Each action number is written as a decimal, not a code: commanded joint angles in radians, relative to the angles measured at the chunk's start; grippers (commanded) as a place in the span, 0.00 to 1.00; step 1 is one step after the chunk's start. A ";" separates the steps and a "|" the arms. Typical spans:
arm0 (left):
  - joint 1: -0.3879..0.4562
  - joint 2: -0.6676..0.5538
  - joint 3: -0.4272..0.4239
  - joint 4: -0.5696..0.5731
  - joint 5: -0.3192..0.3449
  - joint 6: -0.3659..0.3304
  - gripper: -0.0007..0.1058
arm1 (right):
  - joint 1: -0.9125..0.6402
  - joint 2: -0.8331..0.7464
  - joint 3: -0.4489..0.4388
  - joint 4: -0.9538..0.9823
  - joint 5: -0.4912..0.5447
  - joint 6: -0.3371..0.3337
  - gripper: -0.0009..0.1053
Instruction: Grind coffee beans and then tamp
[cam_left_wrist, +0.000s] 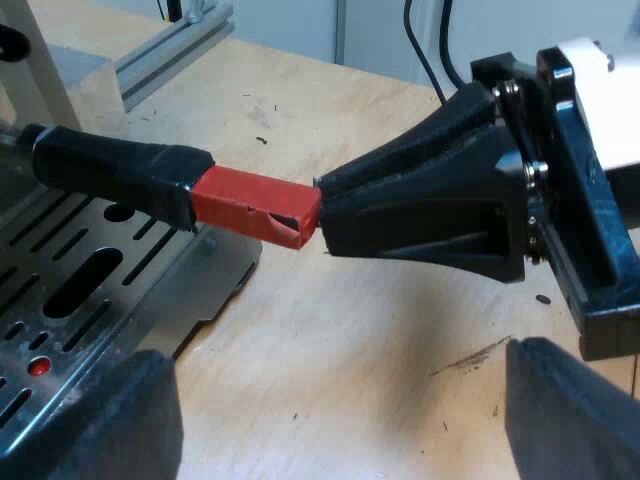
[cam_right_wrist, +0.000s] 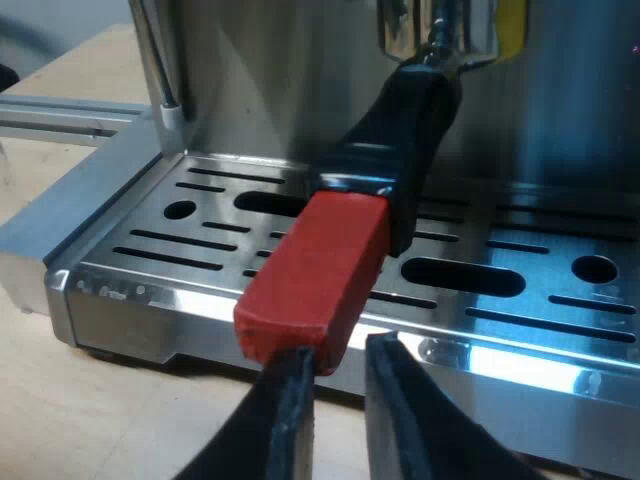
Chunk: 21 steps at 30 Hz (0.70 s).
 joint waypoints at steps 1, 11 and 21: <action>-0.004 -0.005 -0.003 -0.008 0.006 -0.010 0.65 | -0.002 0.005 -0.006 -0.033 0.076 -0.006 0.15; -0.004 -0.005 -0.003 -0.008 0.006 -0.015 0.65 | -0.018 0.005 -0.006 -0.081 0.141 -0.017 0.15; -0.004 -0.005 -0.003 -0.008 0.006 -0.018 0.65 | -0.118 0.005 -0.008 -0.085 0.090 -0.017 0.15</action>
